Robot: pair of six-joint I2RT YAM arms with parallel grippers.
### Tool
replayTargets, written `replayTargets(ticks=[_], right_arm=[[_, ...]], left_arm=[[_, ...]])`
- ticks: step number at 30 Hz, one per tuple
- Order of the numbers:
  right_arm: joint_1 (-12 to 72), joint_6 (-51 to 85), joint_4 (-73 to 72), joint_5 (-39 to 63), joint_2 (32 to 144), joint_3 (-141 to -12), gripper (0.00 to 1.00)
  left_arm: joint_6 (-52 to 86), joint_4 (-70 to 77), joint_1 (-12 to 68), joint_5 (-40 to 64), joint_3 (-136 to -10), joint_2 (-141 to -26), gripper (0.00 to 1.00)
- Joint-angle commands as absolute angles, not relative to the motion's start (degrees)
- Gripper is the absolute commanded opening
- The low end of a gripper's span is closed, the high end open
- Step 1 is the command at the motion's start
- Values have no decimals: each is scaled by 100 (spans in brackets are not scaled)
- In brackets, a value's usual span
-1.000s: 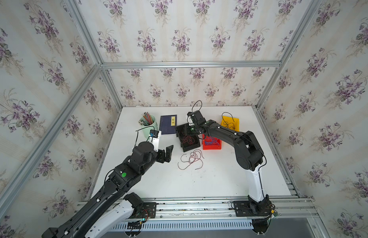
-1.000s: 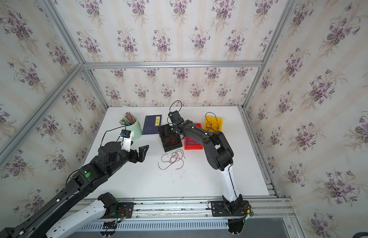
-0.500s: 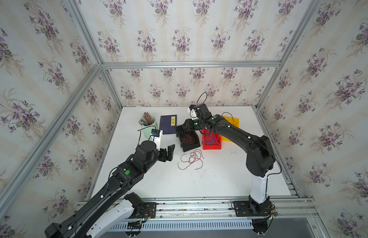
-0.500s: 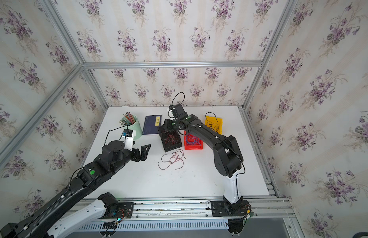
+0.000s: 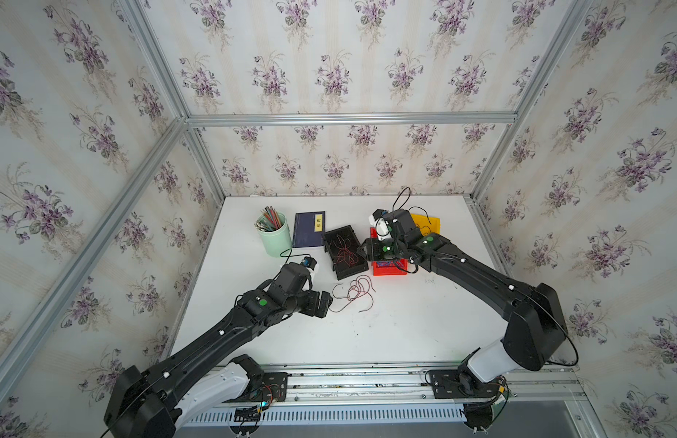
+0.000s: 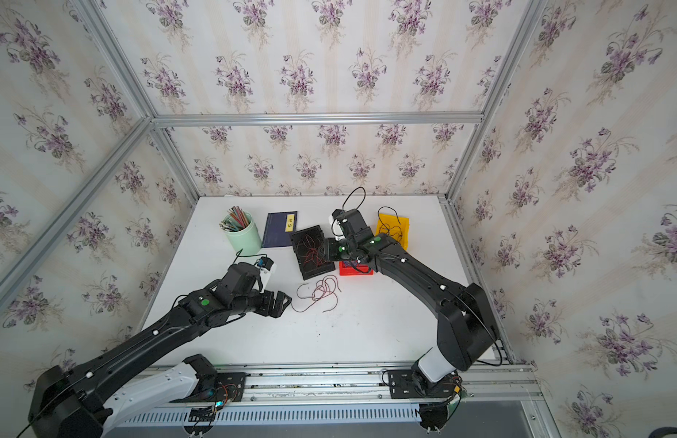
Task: Untangle and sort cables by color
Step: Place the cable in the bin, then untie the cable.
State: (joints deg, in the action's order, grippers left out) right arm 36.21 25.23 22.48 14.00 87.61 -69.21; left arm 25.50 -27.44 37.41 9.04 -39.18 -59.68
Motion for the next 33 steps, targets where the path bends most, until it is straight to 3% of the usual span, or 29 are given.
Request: replayTargets(ticks=[1, 16, 30, 33], right_arm=[[3610, 2686, 2070, 1432, 8508, -6663, 47], [3543, 2619, 2223, 1397, 7884, -6231, 47], [3454, 2459, 2329, 1502, 7945, -6371, 46], [3454, 2483, 2329, 1504, 7937, -6347, 46]], left_arm=[[2897, -2347, 3817, 1271, -3902, -6427, 95], [2898, -1934, 3990, 946, -4370, -8357, 88], [2700, -1858, 3990, 711, -4597, -9097, 62], [2616, -1898, 3990, 640, -4597, -9138, 51]])
